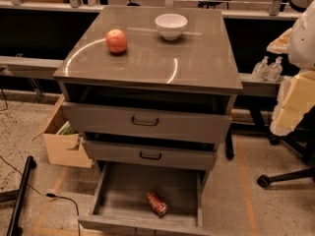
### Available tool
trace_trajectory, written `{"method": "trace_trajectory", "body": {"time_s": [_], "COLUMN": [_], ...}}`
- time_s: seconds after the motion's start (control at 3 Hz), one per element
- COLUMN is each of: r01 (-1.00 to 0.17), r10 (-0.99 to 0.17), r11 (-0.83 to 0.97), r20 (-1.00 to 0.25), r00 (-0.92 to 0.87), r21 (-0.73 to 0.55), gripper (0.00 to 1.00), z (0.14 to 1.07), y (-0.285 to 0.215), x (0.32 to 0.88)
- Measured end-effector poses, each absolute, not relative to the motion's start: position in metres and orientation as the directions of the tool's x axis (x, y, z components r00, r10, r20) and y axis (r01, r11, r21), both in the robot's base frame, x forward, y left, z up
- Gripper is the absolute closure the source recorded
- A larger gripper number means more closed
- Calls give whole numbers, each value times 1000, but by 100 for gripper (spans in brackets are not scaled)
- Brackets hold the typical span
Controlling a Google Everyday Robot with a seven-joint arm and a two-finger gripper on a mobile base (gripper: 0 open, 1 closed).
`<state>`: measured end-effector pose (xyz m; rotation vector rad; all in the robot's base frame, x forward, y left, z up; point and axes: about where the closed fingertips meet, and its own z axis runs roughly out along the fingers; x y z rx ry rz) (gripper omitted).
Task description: Pick coke can from bottom drawer and place on counter
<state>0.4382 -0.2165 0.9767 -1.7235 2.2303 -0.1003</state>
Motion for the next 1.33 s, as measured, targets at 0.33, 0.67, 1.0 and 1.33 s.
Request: {"method": "trace_trajectory", "body": {"time_s": [0.33,0.67,1.0,1.33], "r01": [-931,-926,-908,-894], "r10": [-953,-938,-886,-830], "r11": [270,293,378,431], "r20": [-207,-258,-357,-442], "r00": [-221,-231,-297,-341], "r21": [-248,-237,-180,-119], "gripper": [0,0,0,0], "z": [977,971,933,874], "y": [-217,-217,-212,-196], "x": [438,438,433,427]}}
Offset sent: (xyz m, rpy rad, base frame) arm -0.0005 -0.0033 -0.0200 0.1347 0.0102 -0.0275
